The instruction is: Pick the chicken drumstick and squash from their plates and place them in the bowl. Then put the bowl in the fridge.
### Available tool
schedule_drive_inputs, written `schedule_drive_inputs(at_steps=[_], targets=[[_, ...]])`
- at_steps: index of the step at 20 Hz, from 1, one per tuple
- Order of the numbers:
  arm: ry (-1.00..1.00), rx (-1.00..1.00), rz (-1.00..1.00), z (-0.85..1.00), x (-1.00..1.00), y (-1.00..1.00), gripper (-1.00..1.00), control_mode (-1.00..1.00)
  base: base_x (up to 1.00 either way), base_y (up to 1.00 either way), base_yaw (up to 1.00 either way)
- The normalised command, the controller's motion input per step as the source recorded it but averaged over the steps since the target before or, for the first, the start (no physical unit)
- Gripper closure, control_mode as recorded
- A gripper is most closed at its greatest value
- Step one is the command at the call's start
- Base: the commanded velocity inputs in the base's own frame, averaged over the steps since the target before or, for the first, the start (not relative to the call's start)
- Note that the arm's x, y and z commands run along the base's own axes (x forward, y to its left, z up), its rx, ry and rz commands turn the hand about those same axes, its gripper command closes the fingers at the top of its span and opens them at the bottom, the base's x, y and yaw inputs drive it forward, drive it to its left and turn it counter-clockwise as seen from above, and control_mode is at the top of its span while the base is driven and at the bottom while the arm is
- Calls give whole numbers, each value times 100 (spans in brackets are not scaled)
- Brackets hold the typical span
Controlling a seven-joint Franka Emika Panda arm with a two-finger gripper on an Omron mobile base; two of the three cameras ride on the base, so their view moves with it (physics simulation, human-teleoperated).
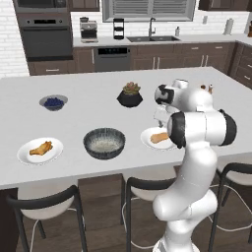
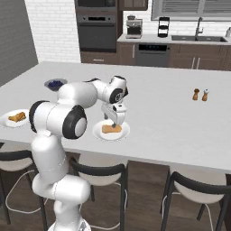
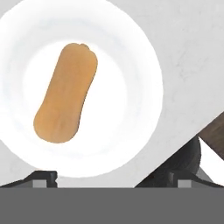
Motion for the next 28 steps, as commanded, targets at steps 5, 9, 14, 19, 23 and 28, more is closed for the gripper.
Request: schedule_drive_inputs(at_steps=[5,9,14,19,23,28], targets=[[0,0,-2,-30,36,-12,-100,-100,0,0,0],[-1,0,-3,-34,33,0,-100,-100,0,0,0],[0,0,-2,-32,28,0,-100,-100,0,0,0],[0,0,-1,-32,14,3,-100,-100,0,0,0],[0,0,-2,-24,26,6,-100,-100,0,0,0],[0,0,-1,-30,1,0,-100,-100,0,0,0]])
